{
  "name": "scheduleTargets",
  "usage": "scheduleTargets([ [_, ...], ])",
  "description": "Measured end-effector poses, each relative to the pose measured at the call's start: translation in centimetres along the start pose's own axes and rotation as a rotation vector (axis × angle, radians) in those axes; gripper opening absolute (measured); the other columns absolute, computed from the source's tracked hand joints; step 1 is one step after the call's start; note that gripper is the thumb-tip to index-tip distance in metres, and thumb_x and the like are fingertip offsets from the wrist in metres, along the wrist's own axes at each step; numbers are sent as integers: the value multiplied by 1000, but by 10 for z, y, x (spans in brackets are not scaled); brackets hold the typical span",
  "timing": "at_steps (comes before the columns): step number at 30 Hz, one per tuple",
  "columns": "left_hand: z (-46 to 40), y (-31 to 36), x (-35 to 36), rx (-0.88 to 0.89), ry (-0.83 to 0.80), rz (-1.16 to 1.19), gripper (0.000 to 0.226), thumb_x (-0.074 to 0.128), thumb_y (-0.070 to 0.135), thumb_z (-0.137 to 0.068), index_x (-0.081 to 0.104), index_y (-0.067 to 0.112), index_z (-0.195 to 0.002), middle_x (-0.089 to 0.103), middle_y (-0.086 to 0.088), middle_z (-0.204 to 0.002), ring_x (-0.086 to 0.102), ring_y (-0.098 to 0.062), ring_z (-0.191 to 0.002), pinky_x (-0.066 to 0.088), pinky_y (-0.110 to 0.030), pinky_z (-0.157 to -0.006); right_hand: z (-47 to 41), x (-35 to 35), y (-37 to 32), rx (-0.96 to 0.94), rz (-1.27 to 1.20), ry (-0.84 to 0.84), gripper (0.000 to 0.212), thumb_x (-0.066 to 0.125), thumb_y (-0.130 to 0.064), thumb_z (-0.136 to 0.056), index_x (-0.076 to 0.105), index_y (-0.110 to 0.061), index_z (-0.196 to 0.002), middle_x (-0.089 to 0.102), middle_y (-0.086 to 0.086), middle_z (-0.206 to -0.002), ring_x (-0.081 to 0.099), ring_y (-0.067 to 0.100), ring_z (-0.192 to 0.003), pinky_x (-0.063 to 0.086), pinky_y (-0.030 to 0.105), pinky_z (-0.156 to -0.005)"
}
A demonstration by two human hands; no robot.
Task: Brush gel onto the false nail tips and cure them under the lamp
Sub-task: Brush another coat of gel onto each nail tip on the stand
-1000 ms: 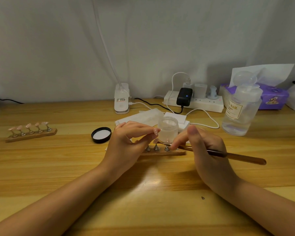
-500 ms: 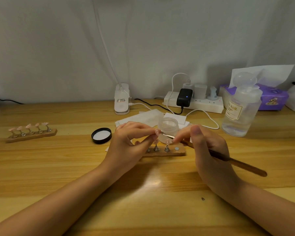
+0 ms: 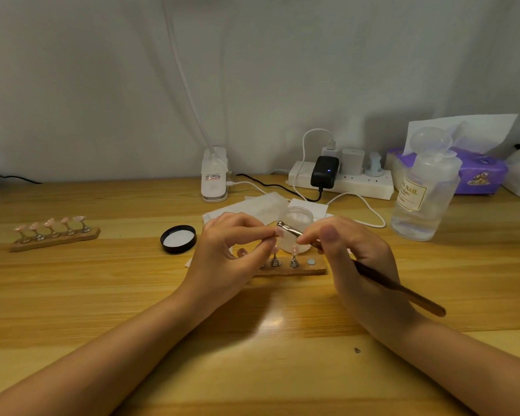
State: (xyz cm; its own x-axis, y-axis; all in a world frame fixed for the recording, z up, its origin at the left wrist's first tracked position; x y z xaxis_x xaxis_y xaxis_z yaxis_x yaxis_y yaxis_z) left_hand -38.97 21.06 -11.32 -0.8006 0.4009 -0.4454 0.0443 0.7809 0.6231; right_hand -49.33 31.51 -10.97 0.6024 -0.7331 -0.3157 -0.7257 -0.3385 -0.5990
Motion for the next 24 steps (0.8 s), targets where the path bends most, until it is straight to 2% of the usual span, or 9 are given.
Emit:
scheduleTargets([
  [3, 0, -1, 0, -13, -1, 6, 17, 66, 18, -76, 69, 26, -91, 65, 8, -80, 55, -5, -81, 44, -43, -79, 2, -3, 3, 39, -31, 16, 45, 31, -49, -92, 64, -26, -71, 63, -17, -71, 60, 3, -79, 47, 47, -77],
  [6, 1, 0, 0, -11, -5, 5, 18, 69, 15, -77, 69, 25, -92, 66, 6, -79, 55, -7, -81, 44, -45, -80, 4, -10, 7, 88, -60, 69, 41, 31, -42, -90, 60, -32, -64, 65, -10, -72, 59, 4, -74, 46, 45, -77],
  [8, 0, 0, 0, -15, -2, 1, 18, 66, 20, -76, 68, 28, -91, 65, 7, -79, 54, -6, -80, 43, -44, -79, 3, -9, 5, 73, -49, 63, 40, 31, -40, -92, 61, -30, -67, 64, -11, -69, 60, 4, -76, 47, 44, -77],
  [10, 0, 0, -1, -16, 0, 0, 17, 65, 22, -75, 67, 31, -90, 65, 9, -78, 54, -5, -80, 43, -45, -79, 1, -4, 0, 16, -7, 21, 43, 30, -45, -94, 63, -26, -74, 62, -18, -75, 60, 3, -80, 48, 44, -77],
  [12, 1, 0, -1, -18, 3, 1, 18, 64, 22, -75, 66, 33, -89, 65, 10, -79, 54, -4, -80, 43, -47, -79, 1, 0, -2, -14, 17, -5, 45, 29, -49, -93, 64, -25, -77, 62, -17, -78, 60, 1, -81, 48, 46, -77],
  [16, 1, 0, 0, -23, -8, 3, 18, 64, 23, -75, 68, 28, -92, 65, 8, -79, 54, -6, -80, 43, -48, -80, 2, -8, 6, 62, -10, 65, 43, 33, -43, -92, 62, -29, -64, 64, -14, -65, 60, 0, -75, 46, 49, -78],
  [19, 1, -1, 0, -30, -11, 4, 17, 64, 23, -75, 68, 28, -91, 65, 8, -79, 54, -5, -80, 43, -46, -80, 3, -10, 7, 81, -23, 73, 41, 30, -39, -91, 61, -31, -64, 64, -12, -71, 59, -1, -76, 45, 44, -79],
  [21, 1, 0, 0, -26, -10, 5, 17, 64, 22, -75, 68, 28, -91, 65, 8, -78, 53, -5, -79, 42, -44, -79, 1, -6, 2, 15, 22, 42, 41, 30, -42, -94, 61, -30, -71, 63, -18, -69, 58, -3, -80, 44, 36, -81],
  [24, 0, 1, -1, -22, 0, 11, 17, 64, 22, -75, 67, 29, -90, 65, 8, -78, 53, -5, -79, 42, -45, -79, 1, 0, -3, -49, 73, -8, 45, 28, -48, -94, 63, -25, -78, 61, -19, -78, 58, -4, -83, 40, 26, -83],
])
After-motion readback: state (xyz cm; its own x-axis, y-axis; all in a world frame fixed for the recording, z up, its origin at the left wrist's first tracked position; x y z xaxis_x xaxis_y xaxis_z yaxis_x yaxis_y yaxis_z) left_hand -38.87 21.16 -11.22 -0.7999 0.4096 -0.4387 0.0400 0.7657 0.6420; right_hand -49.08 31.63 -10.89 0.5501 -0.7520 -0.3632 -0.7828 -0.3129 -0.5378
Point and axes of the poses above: each hand's wrist, its own z-axis away from the middle knuckle, its own x-axis out of the palm, y = z × x, the point moved 8 cm from there along -z, towards the middle knuckle
